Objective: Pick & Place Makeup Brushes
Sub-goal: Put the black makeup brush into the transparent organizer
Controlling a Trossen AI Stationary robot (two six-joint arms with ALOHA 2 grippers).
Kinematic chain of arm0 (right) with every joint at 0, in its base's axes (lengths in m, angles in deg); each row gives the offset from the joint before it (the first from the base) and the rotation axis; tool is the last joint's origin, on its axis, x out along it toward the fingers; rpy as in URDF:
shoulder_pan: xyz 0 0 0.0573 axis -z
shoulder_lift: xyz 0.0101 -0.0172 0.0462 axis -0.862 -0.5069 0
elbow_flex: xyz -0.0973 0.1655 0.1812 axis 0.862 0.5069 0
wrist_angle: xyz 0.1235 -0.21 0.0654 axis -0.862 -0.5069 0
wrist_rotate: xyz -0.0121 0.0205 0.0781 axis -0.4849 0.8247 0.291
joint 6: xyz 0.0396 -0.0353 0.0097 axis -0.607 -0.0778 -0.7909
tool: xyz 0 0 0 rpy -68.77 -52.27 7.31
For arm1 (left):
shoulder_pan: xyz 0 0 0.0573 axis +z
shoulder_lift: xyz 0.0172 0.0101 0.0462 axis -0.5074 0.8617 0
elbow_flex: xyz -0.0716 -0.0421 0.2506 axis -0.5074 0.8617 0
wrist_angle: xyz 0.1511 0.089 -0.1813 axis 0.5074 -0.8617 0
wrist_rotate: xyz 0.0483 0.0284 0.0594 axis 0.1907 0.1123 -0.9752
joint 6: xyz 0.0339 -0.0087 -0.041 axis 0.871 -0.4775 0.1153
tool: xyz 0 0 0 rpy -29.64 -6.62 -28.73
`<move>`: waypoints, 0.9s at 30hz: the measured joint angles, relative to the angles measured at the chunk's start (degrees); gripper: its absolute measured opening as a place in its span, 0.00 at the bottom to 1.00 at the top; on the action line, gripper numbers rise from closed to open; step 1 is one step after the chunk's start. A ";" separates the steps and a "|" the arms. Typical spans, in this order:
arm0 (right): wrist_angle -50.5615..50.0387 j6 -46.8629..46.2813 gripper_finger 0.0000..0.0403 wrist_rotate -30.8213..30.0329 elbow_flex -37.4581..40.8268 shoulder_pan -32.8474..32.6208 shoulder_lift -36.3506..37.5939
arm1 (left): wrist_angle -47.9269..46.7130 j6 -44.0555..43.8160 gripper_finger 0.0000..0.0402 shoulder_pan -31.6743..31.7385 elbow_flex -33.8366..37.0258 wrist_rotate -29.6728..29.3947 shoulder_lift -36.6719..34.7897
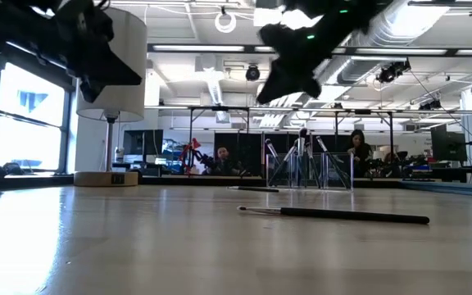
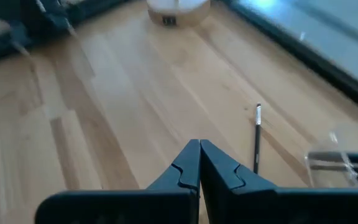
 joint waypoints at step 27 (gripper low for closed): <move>-47.65 3.99 0.05 14.00 -64.79 16.95 -50.74 | -17.40 -0.47 0.00 -0.02 0.50 3.21 -8.72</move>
